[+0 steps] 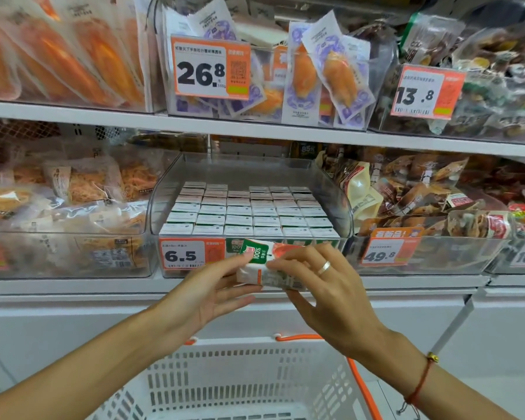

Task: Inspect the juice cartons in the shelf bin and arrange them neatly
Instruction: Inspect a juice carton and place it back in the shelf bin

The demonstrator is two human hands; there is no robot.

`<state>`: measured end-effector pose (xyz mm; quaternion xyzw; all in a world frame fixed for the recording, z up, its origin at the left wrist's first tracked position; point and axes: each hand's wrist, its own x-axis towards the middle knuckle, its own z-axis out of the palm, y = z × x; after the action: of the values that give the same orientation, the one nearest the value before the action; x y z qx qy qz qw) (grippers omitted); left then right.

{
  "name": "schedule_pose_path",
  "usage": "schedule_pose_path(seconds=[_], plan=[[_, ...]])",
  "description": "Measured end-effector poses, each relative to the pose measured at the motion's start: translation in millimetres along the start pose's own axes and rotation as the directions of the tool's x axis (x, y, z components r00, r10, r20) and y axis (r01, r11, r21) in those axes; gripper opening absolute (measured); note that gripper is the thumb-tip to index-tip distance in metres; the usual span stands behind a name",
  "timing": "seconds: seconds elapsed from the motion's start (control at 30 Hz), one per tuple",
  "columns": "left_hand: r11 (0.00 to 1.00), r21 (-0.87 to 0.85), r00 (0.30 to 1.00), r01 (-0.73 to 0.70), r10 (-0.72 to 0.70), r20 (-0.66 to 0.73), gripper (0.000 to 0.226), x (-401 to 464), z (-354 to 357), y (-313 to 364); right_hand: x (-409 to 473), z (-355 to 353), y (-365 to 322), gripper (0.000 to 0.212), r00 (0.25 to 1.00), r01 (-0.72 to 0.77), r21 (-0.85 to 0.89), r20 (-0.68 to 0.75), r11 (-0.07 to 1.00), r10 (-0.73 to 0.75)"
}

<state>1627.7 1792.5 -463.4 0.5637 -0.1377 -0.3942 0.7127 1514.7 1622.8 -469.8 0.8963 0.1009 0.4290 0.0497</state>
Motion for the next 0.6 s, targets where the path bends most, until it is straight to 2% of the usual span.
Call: schedule_pose_path(seconds=[0.1, 0.17, 0.3, 0.4, 0.5, 0.6], plan=[[0.999, 0.018, 0.999, -0.037, 0.037, 0.005, 0.051, 10, 0, 11, 0, 0, 13, 0.041, 0.995, 0.015, 0.010, 0.095, 1.000, -0.016], [0.994, 0.041, 0.995, -0.100, 0.101, -0.017, 0.045, 25, 3, 27, 5, -1, 33, 0.039, 0.994, -0.008, -0.004, 0.108, 1.000, 0.008], [0.955, 0.167, 0.968, -0.246, 0.250, -0.002, 0.030, 71, 19, 65, 16, 0, 89, 0.035, 0.984, -0.162, -0.129, 0.053, 0.978, 0.170], [0.913, 0.256, 0.939, -0.316, 0.340, -0.054, 0.035, 123, 33, 86, 10, 9, 130, 0.038, 0.958, -0.254, -0.252, 0.065, 0.934, 0.278], [0.824, 0.451, 0.881, -0.344, 0.449, -0.149, 0.048, 177, 45, 98, -1, 24, 152, 0.047, 0.953, -0.262, -0.287, 0.074, 0.921, 0.294], [0.665, 0.637, 0.828, -0.390, 0.556, -0.073, 0.049, 218, 51, 102, -9, 37, 161, 0.048, 0.971, -0.231, -0.284, 0.000, 0.931, 0.241]])
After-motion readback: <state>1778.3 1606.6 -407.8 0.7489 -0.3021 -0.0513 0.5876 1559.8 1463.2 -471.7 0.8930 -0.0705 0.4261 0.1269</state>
